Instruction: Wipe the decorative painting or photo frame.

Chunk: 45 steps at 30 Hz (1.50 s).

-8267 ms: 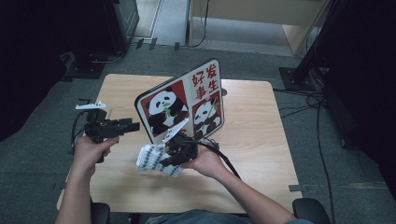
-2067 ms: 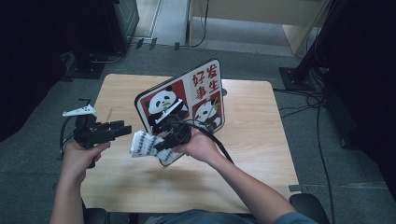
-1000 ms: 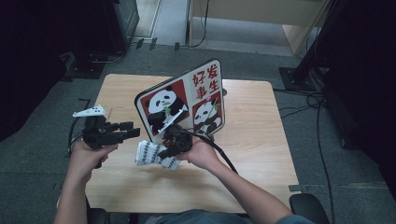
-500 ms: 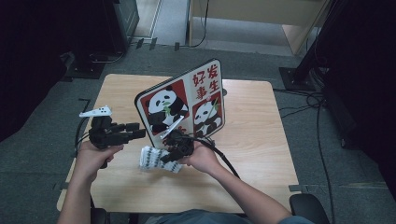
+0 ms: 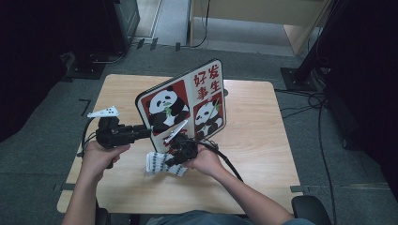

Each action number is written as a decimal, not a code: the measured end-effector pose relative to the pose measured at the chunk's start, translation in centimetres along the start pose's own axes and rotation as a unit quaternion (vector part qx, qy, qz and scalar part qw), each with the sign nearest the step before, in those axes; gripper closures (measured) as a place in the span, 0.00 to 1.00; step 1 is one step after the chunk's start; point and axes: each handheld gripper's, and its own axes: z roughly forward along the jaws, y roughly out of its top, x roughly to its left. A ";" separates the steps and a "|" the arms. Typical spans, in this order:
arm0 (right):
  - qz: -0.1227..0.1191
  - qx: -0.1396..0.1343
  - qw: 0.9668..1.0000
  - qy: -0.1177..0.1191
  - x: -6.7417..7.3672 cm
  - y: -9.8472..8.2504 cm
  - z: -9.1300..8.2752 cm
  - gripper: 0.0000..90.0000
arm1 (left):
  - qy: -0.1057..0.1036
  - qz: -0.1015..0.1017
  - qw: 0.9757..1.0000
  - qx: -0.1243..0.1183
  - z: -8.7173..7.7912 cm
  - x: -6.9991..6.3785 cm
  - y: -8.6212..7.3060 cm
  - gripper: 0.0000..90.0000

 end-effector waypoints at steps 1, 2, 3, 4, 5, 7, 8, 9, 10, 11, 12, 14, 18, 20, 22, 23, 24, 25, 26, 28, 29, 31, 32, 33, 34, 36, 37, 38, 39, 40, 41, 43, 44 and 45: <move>0.003 0.001 1.000 0.000 -0.1 -0.1 -0.1 0.88 | 0.000 0.000 1.000 0.003 0.0 0.1 0.0 0.69; 0.003 0.000 1.000 -0.001 -0.1 -0.2 -0.1 0.88 | 0.000 -0.001 1.000 0.003 0.1 0.1 0.1 0.70; 0.001 -0.001 1.000 -0.002 -0.2 -0.2 -0.2 0.88 | 0.001 0.002 1.000 -0.001 0.1 0.2 0.1 0.71; 0.002 -0.001 1.000 -0.004 -0.2 -0.2 -0.3 0.88 | 0.001 0.002 1.000 -0.005 0.2 0.2 0.1 0.72; 0.003 -0.001 1.000 -0.005 -0.2 -0.3 -0.5 0.88 | -0.001 -0.002 1.000 -0.006 0.2 0.3 0.2 0.73; 0.006 -0.003 1.000 -0.008 -0.2 -0.3 -1.0 0.88 | -0.007 -0.007 1.000 -0.005 0.2 0.3 0.3 0.76; 0.007 -0.003 1.000 -0.008 -0.2 -0.3 -1.2 0.88 | -0.007 -0.007 1.000 -0.003 0.3 0.4 0.4 0.76; 0.008 -0.004 1.000 -0.007 -0.2 -0.2 -1.6 0.89 | -0.007 -0.006 1.000 0.000 0.3 0.4 0.4 0.76; 0.007 -0.007 1.000 -0.007 -0.1 -0.2 -2.0 0.89 | -0.007 -0.007 1.000 0.000 0.4 0.4 0.5 0.76; 0.004 -0.009 1.000 -0.007 -0.1 -0.1 -2.5 0.89 | -0.007 -0.006 1.000 0.000 0.4 0.4 0.5 0.76; 0.003 -0.012 1.000 -0.007 0.0 0.0 -2.9 0.89 | -0.007 -0.005 1.000 0.001 0.4 0.4 0.6 0.76; 0.003 -0.020 1.000 -0.005 0.0 0.1 -3.9 0.89 | -0.008 -0.006 1.000 0.002 0.3 0.4 0.7 0.76; 0.005 -0.036 0.999 -0.004 0.0 0.5 -6.2 0.89 | -0.016 -0.011 1.000 0.005 0.3 0.5 0.9 0.80; 0.001 -0.041 0.999 -0.008 -0.1 0.8 -7.2 0.89 | -0.016 -0.010 1.000 0.003 0.3 0.4 0.9 0.80; 0.001 -0.044 0.999 -0.014 -0.1 1.1 -8.2 0.89 | -0.015 -0.006 1.000 0.000 0.3 0.4 0.9 0.80; 0.000 -0.045 0.999 -0.017 -0.1 1.3 -8.8 0.89 | -0.014 -0.005 1.000 -0.001 0.3 0.4 1.0 0.80; -0.003 -0.048 0.999 -0.019 0.0 1.5 -9.4 0.89 | -0.014 -0.005 1.000 -0.001 0.3 0.4 1.0 0.80; -0.005 -0.050 0.999 -0.021 0.0 1.7 -10.0 0.89 | -0.015 -0.005 1.000 -0.002 0.3 0.4 1.0 0.80; -0.005 -0.054 0.998 -0.022 0.1 1.9 -10.6 0.89 | -0.016 -0.005 1.000 -0.002 0.3 0.4 1.0 0.80; -0.011 -0.060 0.998 -0.029 0.3 2.5 -11.8 0.89 | -0.016 -0.005 1.000 -0.002 0.3 0.4 1.0 0.81; -0.013 -0.063 0.997 -0.033 0.4 2.8 -12.5 0.89 | -0.016 -0.006 1.000 -0.003 0.3 0.4 1.0 0.82; -0.019 -0.065 0.997 -0.039 0.8 3.5 -13.5 0.89 | -0.015 -0.003 1.000 -0.003 0.3 0.3 1.0 0.82; -0.021 -0.066 0.997 -0.043 1.0 3.8 -14.0 0.89 | -0.014 -0.004 1.000 -0.004 0.3 0.3 1.0 0.83; -0.026 -0.067 0.996 -0.046 1.1 4.2 -14.5 0.89 | -0.013 -0.003 1.000 -0.005 0.3 0.3 1.0 0.83; -0.027 -0.068 0.996 -0.049 1.3 4.5 -15.0 0.89 | -0.011 -0.003 1.000 -0.006 0.3 0.3 1.0 0.84; -0.033 -0.071 0.995 -0.055 1.5 5.2 -15.8 0.89 | -0.009 -0.003 1.000 -0.008 0.3 0.3 1.0 0.84; -0.031 -0.074 0.995 -0.058 1.6 5.6 -16.3 0.89 | -0.009 -0.003 1.000 -0.008 0.3 0.3 1.0 0.84; -0.031 -0.079 0.995 -0.059 1.8 6.1 -17.0 0.89 | -0.009 -0.002 1.000 -0.008 0.3 0.3 1.0 0.84; -0.032 -0.083 0.994 -0.059 1.8 6.4 -17.4 0.89 | -0.009 -0.002 1.000 -0.008 0.3 0.3 1.0 0.84; -0.034 -0.087 0.994 -0.061 2.0 6.9 -17.9 0.89 | -0.009 -0.002 1.000 -0.009 0.3 0.2 1.0 0.84; -0.036 -0.091 0.993 -0.063 2.1 7.3 -18.4 0.89 | -0.008 -0.001 1.000 -0.009 0.3 0.2 1.0 0.84; -0.035 -0.099 0.992 -0.068 2.4 8.5 -19.5 0.88 | -0.008 0.000 1.000 -0.008 0.3 0.2 1.0 0.84; -0.038 -0.102 0.992 -0.070 2.5 8.9 -19.9 0.88 | -0.007 0.001 1.000 -0.009 0.3 0.2 1.0 0.84; -0.037 -0.108 0.991 -0.072 2.8 9.6 -20.4 0.88 | -0.007 0.001 1.000 -0.009 0.3 0.2 1.0 0.84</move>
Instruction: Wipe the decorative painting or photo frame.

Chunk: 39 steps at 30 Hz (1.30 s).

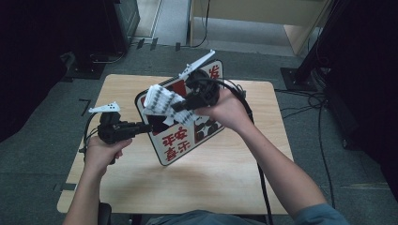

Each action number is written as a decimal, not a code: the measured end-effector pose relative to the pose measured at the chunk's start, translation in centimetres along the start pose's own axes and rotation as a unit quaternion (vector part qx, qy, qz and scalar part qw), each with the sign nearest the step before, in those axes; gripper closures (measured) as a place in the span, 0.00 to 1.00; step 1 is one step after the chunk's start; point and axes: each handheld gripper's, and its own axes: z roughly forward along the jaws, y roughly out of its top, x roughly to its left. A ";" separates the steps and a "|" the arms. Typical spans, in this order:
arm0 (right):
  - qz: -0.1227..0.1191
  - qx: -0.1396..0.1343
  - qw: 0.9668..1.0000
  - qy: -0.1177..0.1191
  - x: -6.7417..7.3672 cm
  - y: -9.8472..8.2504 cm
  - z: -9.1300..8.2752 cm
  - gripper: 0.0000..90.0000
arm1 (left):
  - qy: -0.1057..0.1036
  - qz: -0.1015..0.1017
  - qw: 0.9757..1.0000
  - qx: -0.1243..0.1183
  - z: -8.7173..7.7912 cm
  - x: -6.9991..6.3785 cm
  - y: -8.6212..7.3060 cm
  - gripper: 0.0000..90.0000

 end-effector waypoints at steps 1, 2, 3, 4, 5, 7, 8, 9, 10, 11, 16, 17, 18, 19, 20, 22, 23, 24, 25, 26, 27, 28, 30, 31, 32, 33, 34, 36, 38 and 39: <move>0.000 -0.003 1.000 -0.002 0.1 0.5 -0.2 0.88 | 0.000 0.000 1.000 -0.001 0.0 0.0 0.0 0.84; -0.005 -0.009 1.000 -0.004 0.2 1.2 -0.5 0.88 | 0.000 -0.001 1.000 -0.001 0.0 0.0 0.0 0.84; -0.005 -0.011 1.000 -0.008 0.3 1.9 -0.7 0.88 | 0.000 0.000 1.000 -0.001 0.0 0.0 0.0 0.84; -0.006 -0.013 1.000 -0.014 0.4 2.6 -0.9 0.88 | 0.000 -0.001 1.000 -0.001 0.0 0.0 0.0 0.84; -0.011 -0.015 1.000 -0.017 0.5 3.3 -1.0 0.88 | 0.000 -0.001 1.000 -0.001 0.0 0.0 0.0 0.84; -0.018 -0.017 0.999 -0.021 0.7 4.6 -1.0 0.88 | -0.001 -0.002 1.000 -0.004 0.0 0.0 0.0 0.84; -0.017 -0.017 0.999 -0.022 0.8 5.2 -0.9 0.88 | -0.001 0.000 1.000 -0.003 0.0 0.0 0.0 0.84; -0.017 -0.019 0.999 -0.023 0.7 5.7 -0.7 0.88 | -0.002 -0.001 1.000 -0.004 0.0 0.0 0.0 0.84; -0.015 -0.017 0.999 -0.024 0.7 6.4 -0.5 0.88 | -0.002 0.001 1.000 -0.003 0.0 0.0 0.0 0.84; -0.015 -0.018 0.999 -0.025 0.6 6.9 -0.2 0.88 | -0.002 0.001 1.000 -0.004 0.0 0.0 -0.1 0.84; -0.005 -0.002 1.000 -0.015 0.4 8.2 1.9 0.88 | 0.000 0.003 1.000 -0.006 0.1 0.0 -0.1 0.84; -0.004 -0.001 1.000 -0.014 0.4 8.3 2.2 0.87 | 0.000 0.003 1.000 -0.007 0.1 0.0 -0.1 0.84; -0.003 0.001 1.000 -0.011 0.3 8.4 2.6 0.87 | 0.001 0.003 1.000 -0.008 0.1 0.0 -0.1 0.84; -0.001 0.000 1.000 -0.008 0.2 8.5 2.9 0.86 | 0.001 0.004 1.000 -0.007 0.1 0.0 -0.1 0.84; 0.002 -0.001 1.000 -0.006 0.2 8.6 3.1 0.85 | 0.002 0.005 1.000 -0.007 0.1 0.0 -0.1 0.84; 0.005 -0.004 1.000 -0.005 0.3 8.7 3.6 0.81 | 0.003 0.007 1.000 -0.008 0.1 0.0 -0.1 0.84; 0.005 -0.005 1.000 -0.005 0.3 8.7 3.7 0.80 | 0.004 0.009 1.000 -0.008 0.1 0.0 -0.1 0.84; 0.006 -0.009 1.000 -0.006 0.5 8.8 4.0 0.80 | 0.005 0.009 1.000 -0.008 0.1 0.0 -0.1 0.85; 0.006 -0.010 1.000 -0.005 0.5 8.8 4.1 0.80 | 0.005 0.009 1.000 -0.008 0.1 -0.1 -0.1 0.85; 0.007 -0.010 1.000 -0.005 0.6 8.8 4.3 0.79 | 0.005 0.009 1.000 -0.008 0.1 -0.1 -0.1 0.85; 0.006 -0.011 1.000 -0.006 0.6 8.8 4.4 0.80 | 0.006 0.009 1.000 -0.008 0.1 -0.1 -0.1 0.85; 0.005 -0.013 1.000 -0.007 0.7 8.7 4.6 0.80 | 0.008 0.010 1.000 -0.009 0.1 -0.1 -0.1 0.85; 0.003 -0.020 1.000 -0.008 0.8 8.5 4.7 0.82 | 0.010 0.009 1.000 -0.008 0.1 -0.1 -0.1 0.85; 0.002 -0.024 1.000 -0.008 0.8 8.4 4.7 0.82 | 0.010 0.010 1.000 -0.009 0.1 -0.1 -0.1 0.85; 0.001 -0.025 1.000 -0.009 0.7 8.3 4.7 0.83 | 0.010 0.010 1.000 -0.009 0.1 -0.1 -0.1 0.85; 0.002 -0.026 1.000 -0.009 0.7 8.3 4.7 0.83 | 0.010 0.010 1.000 -0.008 0.1 -0.1 -0.1 0.85; 0.003 -0.027 1.000 -0.010 0.7 8.3 4.7 0.83 | 0.010 0.011 1.000 -0.008 0.1 -0.1 -0.1 0.85; 0.003 -0.026 1.000 -0.015 0.5 8.3 4.6 0.83 | 0.010 0.012 1.000 -0.008 0.1 -0.2 -0.1 0.86; 0.005 -0.027 1.000 -0.014 0.3 8.3 4.6 0.84 | 0.010 0.012 1.000 -0.008 0.1 -0.2 -0.1 0.86; 0.008 -0.027 0.999 -0.015 0.2 8.2 4.6 0.84 | 0.010 0.012 1.000 -0.007 0.1 -0.2 -0.1 0.86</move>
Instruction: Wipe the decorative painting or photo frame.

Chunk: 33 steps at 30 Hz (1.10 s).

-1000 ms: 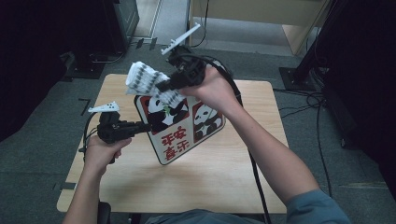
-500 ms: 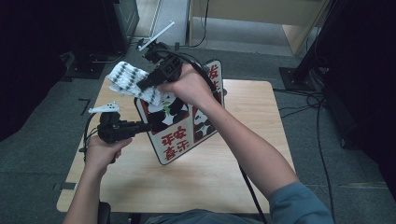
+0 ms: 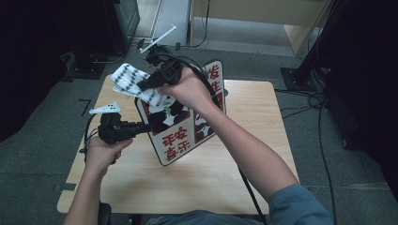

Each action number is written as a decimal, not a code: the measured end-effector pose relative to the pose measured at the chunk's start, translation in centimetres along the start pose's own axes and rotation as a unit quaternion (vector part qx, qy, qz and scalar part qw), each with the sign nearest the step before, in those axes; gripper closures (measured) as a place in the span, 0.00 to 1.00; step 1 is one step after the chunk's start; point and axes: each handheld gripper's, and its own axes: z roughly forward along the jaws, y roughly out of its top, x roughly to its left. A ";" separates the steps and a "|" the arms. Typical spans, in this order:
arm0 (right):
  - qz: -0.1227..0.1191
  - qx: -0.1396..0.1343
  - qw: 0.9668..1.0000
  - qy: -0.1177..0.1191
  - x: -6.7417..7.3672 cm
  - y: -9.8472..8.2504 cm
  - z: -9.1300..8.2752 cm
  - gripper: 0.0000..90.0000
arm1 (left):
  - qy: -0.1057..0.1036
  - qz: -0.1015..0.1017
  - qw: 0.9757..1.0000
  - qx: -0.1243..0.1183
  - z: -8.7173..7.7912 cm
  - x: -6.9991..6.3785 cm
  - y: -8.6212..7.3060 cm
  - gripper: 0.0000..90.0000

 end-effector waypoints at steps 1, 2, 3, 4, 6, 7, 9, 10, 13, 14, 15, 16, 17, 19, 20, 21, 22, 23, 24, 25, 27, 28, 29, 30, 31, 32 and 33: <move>0.000 0.000 1.000 0.001 -0.2 0.0 0.0 0.84 | -0.001 0.000 1.000 0.000 0.0 0.0 0.0 0.86; 0.002 -0.001 1.000 0.000 -0.3 -0.1 0.0 0.83 | -0.001 -0.001 1.000 0.000 0.0 0.0 0.0 0.86; 0.003 -0.002 1.000 0.000 -0.5 -0.2 -0.1 0.83 | -0.001 -0.001 1.000 0.001 0.0 0.0 0.0 0.86; 0.006 -0.003 1.000 0.000 -0.6 -0.2 -0.1 0.83 | -0.002 -0.002 1.000 0.001 0.0 0.0 0.0 0.86; 0.009 -0.006 1.000 -0.001 -0.9 -0.4 -0.3 0.83 | -0.001 -0.004 1.000 0.002 0.0 0.0 0.0 0.86; 0.010 -0.008 1.000 -0.003 -1.1 -0.5 -0.3 0.82 | -0.002 -0.004 1.000 0.002 0.0 0.0 0.0 0.86; 0.011 -0.014 1.000 -0.003 -1.5 -0.8 -0.5 0.82 | -0.001 -0.002 1.000 0.002 0.0 0.0 0.0 0.86; 0.014 -0.016 1.000 -0.004 -1.6 -0.9 -0.6 0.82 | -0.001 -0.002 1.000 0.002 0.0 0.0 0.0 0.86; 0.021 -0.023 1.000 0.000 -2.0 -1.3 -0.8 0.81 | -0.001 -0.003 1.000 0.003 0.0 0.0 0.0 0.86; 0.021 -0.026 0.999 -0.001 -2.1 -1.3 -0.8 0.81 | -0.001 -0.004 1.000 0.003 0.0 0.0 0.0 0.86; 0.024 -0.028 0.999 -0.003 -2.3 -1.5 -0.9 0.81 | -0.002 -0.003 1.000 0.004 0.0 0.0 0.0 0.86; 0.025 -0.030 0.999 -0.003 -2.4 -1.6 -0.9 0.81 | -0.002 -0.003 1.000 0.004 0.0 0.0 0.0 0.86; 0.028 -0.032 0.999 -0.002 -2.5 -1.7 -1.0 0.81 | -0.002 -0.003 1.000 0.004 0.0 0.0 0.0 0.86; 0.033 -0.036 0.999 -0.003 -2.7 -1.8 -1.1 0.81 | -0.002 -0.003 1.000 0.004 0.0 0.0 0.0 0.86; 0.032 -0.039 0.999 -0.004 -2.8 -1.9 -1.1 0.81 | -0.002 -0.003 1.000 0.004 0.0 0.0 0.0 0.86; 0.035 -0.041 0.999 -0.003 -2.9 -2.1 -1.2 0.81 | -0.002 -0.003 1.000 0.004 0.0 0.0 0.0 0.86; 0.035 -0.044 0.998 -0.004 -3.0 -2.1 -1.2 0.80 | -0.003 -0.003 1.000 0.004 0.0 0.0 0.0 0.86; 0.034 -0.048 0.998 -0.004 -3.1 -2.2 -1.2 0.80 | -0.004 -0.003 1.000 0.005 0.0 0.0 -0.1 0.85; 0.036 -0.049 0.998 -0.003 -3.2 -2.3 -1.3 0.80 | -0.003 -0.004 1.000 0.005 0.0 0.0 -0.1 0.85; 0.037 -0.052 0.998 -0.005 -3.3 -2.4 -1.3 0.80 | -0.003 -0.004 1.000 0.005 0.0 0.0 -0.1 0.85; 0.038 -0.055 0.998 -0.005 -3.5 -2.6 -1.4 0.79 | -0.004 -0.003 1.000 0.006 0.0 0.0 -0.1 0.85; 0.038 -0.057 0.998 -0.004 -3.5 -2.7 -1.4 0.79 | -0.004 -0.002 1.000 0.006 0.0 0.0 -0.1 0.85; 0.037 -0.059 0.998 -0.004 -3.6 -2.7 -1.4 0.79 | -0.004 -0.003 1.000 0.005 0.0 0.0 -0.1 0.85; 0.037 -0.060 0.997 -0.004 -3.6 -2.8 -1.5 0.78 | -0.004 -0.002 1.000 0.006 0.0 0.0 -0.1 0.85; 0.036 -0.061 0.997 -0.005 -3.7 -2.9 -1.5 0.78 | -0.004 -0.002 1.000 0.006 0.0 0.0 -0.1 0.85; 0.037 -0.064 0.997 -0.007 -3.7 -2.9 -1.6 0.78 | -0.004 -0.002 1.000 0.006 0.0 0.0 -0.1 0.85; 0.037 -0.066 0.997 -0.007 -3.8 -3.0 -1.6 0.78 | -0.004 -0.002 1.000 0.006 0.0 0.0 -0.1 0.85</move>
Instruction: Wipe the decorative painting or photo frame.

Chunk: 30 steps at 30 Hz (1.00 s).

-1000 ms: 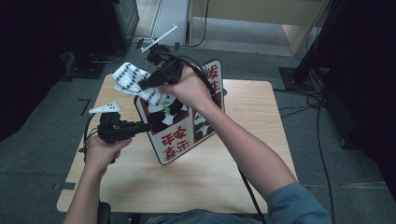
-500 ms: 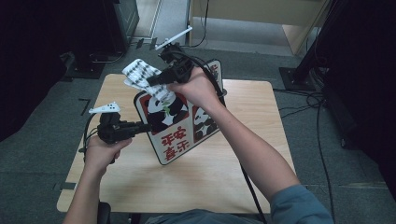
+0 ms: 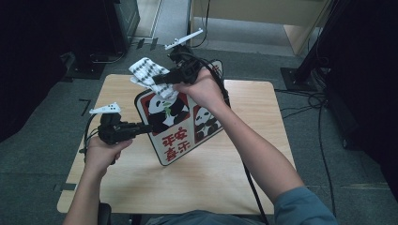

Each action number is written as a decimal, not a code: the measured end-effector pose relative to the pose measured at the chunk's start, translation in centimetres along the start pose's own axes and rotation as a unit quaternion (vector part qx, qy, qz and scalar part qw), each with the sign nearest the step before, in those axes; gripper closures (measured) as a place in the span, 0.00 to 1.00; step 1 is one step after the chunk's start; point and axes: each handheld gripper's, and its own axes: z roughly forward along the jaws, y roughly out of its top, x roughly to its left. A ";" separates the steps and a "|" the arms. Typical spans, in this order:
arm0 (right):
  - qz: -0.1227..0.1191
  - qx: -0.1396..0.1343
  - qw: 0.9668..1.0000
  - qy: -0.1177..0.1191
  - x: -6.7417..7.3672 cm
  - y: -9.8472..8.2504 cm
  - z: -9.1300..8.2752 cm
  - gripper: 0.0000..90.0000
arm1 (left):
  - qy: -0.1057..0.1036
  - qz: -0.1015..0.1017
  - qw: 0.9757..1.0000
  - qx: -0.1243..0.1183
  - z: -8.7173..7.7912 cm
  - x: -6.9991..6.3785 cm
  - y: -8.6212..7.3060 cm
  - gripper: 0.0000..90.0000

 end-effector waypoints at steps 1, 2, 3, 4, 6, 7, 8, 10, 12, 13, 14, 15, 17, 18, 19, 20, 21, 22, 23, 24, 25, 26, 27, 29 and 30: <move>0.000 -0.002 1.000 -0.001 0.0 -0.1 0.0 0.78 | 0.000 0.000 1.000 0.000 0.0 0.0 0.0 0.85; 0.001 -0.004 1.000 -0.002 -0.1 -0.1 -0.1 0.78 | 0.000 0.000 1.000 0.000 0.0 0.0 0.0 0.85; 0.001 -0.005 1.000 -0.001 -0.2 -0.2 -0.2 0.78 | -0.001 0.000 1.000 0.000 0.0 0.0 0.0 0.85; 0.002 -0.007 1.000 -0.002 -0.2 -0.2 -0.2 0.78 | 0.000 0.000 1.000 0.000 0.0 0.0 0.0 0.85; 0.001 -0.010 1.000 -0.003 -0.4 -0.3 -0.3 0.78 | -0.001 0.000 1.000 0.000 0.0 0.0 0.0 0.85; 0.003 -0.010 1.000 -0.004 -0.4 -0.4 -0.3 0.78 | -0.002 0.000 1.000 0.001 0.0 0.0 0.0 0.85; 0.002 -0.013 1.000 -0.004 -0.5 -0.5 -0.4 0.78 | -0.001 0.000 1.000 0.001 0.0 0.0 0.0 0.85; 0.000 -0.016 1.000 -0.005 -0.6 -0.6 -0.5 0.78 | -0.002 0.000 1.000 0.001 0.0 0.0 0.0 0.85; 0.000 -0.019 1.000 -0.007 -0.7 -0.6 -0.6 0.77 | -0.002 0.001 1.000 0.002 0.0 0.0 0.0 0.85; 0.001 -0.020 1.000 -0.008 -0.8 -0.7 -0.7 0.77 | -0.002 0.001 1.000 0.002 0.0 0.0 0.0 0.85; 0.001 -0.022 1.000 -0.008 -0.9 -0.8 -0.7 0.77 | -0.003 0.001 1.000 0.002 0.0 0.0 0.0 0.85; 0.001 -0.023 1.000 -0.009 -1.0 -0.8 -0.8 0.77 | -0.003 0.001 1.000 0.002 0.0 0.0 0.0 0.85; 0.001 -0.026 1.000 -0.012 -1.2 -0.9 -0.9 0.77 | -0.003 0.001 1.000 0.002 0.0 0.0 0.0 0.85; 0.004 -0.025 1.000 -0.012 -1.3 -0.9 -1.0 0.77 | -0.004 0.001 1.000 0.002 0.0 0.0 0.0 0.85; 0.004 -0.026 1.000 -0.013 -1.4 -1.0 -1.1 0.77 | -0.004 0.001 1.000 0.002 0.0 0.0 0.0 0.85; 0.004 -0.028 1.000 -0.014 -1.5 -1.0 -1.1 0.77 | -0.004 0.001 1.000 0.002 0.0 0.0 0.0 0.85; 0.004 -0.030 0.999 -0.014 -1.6 -1.1 -1.2 0.77 | -0.004 0.001 1.000 0.002 0.0 0.0 0.0 0.85; 0.005 -0.031 0.999 -0.014 -1.7 -1.1 -1.2 0.77 | -0.004 0.001 1.000 0.002 0.0 0.0 0.0 0.85; 0.006 -0.032 0.999 -0.015 -1.8 -1.2 -1.3 0.77 | -0.004 0.001 1.000 0.002 0.0 0.0 0.0 0.85; 0.006 -0.033 0.999 -0.016 -1.8 -1.2 -1.4 0.77 | -0.005 0.001 1.000 0.002 0.0 0.0 0.0 0.85; 0.006 -0.032 0.999 -0.016 -1.9 -1.3 -1.5 0.77 | -0.005 0.001 1.000 0.002 0.0 0.0 0.0 0.85; 0.005 -0.034 0.999 -0.018 -2.0 -1.3 -1.5 0.77 | -0.006 0.002 1.000 0.003 0.0 0.0 0.0 0.85; 0.006 -0.035 0.999 -0.019 -2.1 -1.3 -1.6 0.77 | -0.005 0.002 1.000 0.003 0.0 0.0 0.0 0.85; 0.008 -0.035 0.999 -0.020 -2.3 -1.4 -1.8 0.77 | -0.005 0.003 1.000 0.003 0.0 0.0 0.0 0.85; 0.010 -0.036 0.999 -0.022 -2.4 -1.4 -1.8 0.77 | -0.006 0.003 1.000 0.003 0.0 0.0 0.0 0.85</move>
